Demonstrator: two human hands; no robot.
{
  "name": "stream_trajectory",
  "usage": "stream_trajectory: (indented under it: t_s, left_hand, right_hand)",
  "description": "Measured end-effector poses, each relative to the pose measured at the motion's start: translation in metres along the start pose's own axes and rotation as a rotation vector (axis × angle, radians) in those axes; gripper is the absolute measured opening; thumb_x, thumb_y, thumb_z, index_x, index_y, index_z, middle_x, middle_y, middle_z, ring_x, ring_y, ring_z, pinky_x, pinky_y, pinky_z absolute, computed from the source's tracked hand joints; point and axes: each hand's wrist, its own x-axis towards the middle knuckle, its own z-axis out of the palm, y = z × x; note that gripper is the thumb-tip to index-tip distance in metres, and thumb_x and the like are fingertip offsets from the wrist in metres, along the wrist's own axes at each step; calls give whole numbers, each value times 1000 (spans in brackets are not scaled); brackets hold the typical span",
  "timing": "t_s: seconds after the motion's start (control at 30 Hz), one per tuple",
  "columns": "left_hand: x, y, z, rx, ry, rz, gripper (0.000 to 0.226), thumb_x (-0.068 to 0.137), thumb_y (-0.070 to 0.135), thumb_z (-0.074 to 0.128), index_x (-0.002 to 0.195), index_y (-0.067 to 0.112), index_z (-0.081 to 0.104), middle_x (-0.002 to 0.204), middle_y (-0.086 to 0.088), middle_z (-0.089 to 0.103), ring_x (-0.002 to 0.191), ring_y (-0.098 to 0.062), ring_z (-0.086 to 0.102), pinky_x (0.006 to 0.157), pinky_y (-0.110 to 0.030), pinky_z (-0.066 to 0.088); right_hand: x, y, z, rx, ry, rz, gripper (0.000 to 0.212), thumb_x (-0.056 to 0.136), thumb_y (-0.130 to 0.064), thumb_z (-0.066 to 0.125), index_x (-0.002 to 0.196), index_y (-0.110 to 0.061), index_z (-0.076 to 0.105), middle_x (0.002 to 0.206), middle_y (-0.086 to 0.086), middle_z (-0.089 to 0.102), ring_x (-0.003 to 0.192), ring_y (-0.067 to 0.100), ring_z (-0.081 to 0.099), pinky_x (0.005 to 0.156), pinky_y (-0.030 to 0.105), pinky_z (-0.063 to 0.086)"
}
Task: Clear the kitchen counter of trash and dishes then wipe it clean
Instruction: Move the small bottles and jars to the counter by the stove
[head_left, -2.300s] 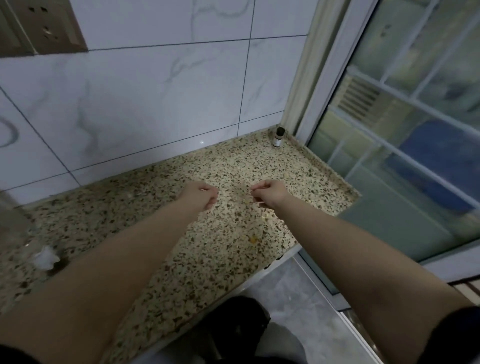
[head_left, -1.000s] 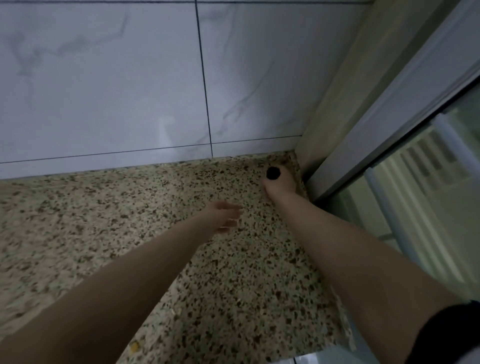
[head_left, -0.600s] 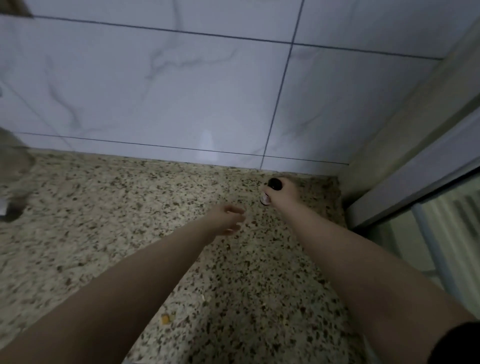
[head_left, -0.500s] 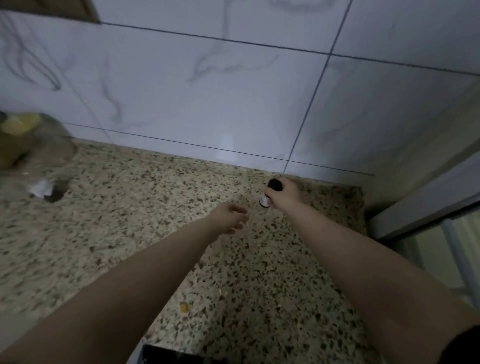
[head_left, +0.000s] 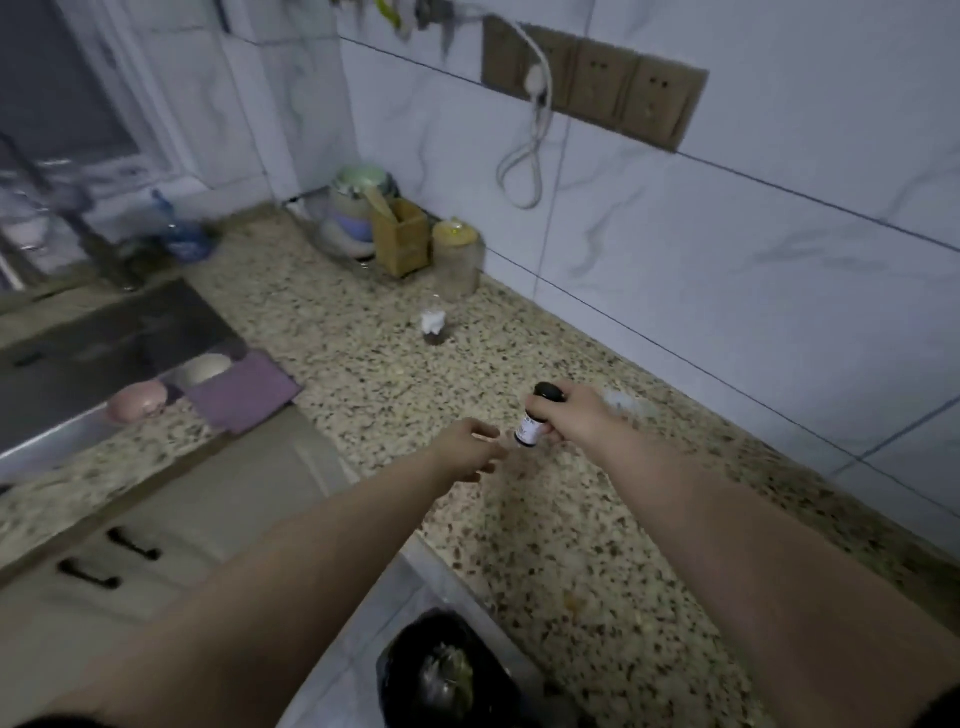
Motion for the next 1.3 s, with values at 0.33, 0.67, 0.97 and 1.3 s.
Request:
stream_trajectory:
  t_s: [0.33, 0.67, 0.97, 1.3]
  left_hand:
    - [-74, -119, -202, -203, 269, 86, 42, 78, 12, 80, 114, 13, 59, 106, -5, 62, 74, -11, 55, 52, -17, 42]
    - [-172, -256, -358, -501, 401, 20, 28, 80, 22, 78, 103, 20, 61, 91, -3, 63, 79, -15, 58, 68, -25, 44]
    - [-262, -355, -440, -678, 749, -15, 37, 82, 18, 77, 115, 17, 61, 96, -2, 68, 80, -10, 62, 68, -24, 42]
    - [-322, -432, -511, -700, 1081, -48, 31, 79, 17, 81, 103, 14, 61, 81, -1, 63, 68, -11, 61, 57, -22, 45]
  right_hand:
    - [-36, -121, 234, -97, -214, -162, 25, 87, -32, 72, 101, -12, 63, 77, 5, 66, 54, 12, 61, 40, 20, 41]
    - [-86, -198, 445, -112, -458, -262, 21, 84, -33, 74, 94, -17, 66, 78, 5, 72, 53, 12, 58, 49, 25, 41]
    - [-157, -259, 610, -213, -793, -434, 19, 85, -31, 73, 91, -15, 65, 70, 2, 66, 48, 11, 52, 41, 21, 36]
    - [-218, -313, 753, -280, -1235, -444, 24, 81, -24, 79, 97, -12, 66, 80, 8, 68, 54, 11, 53, 51, 24, 40]
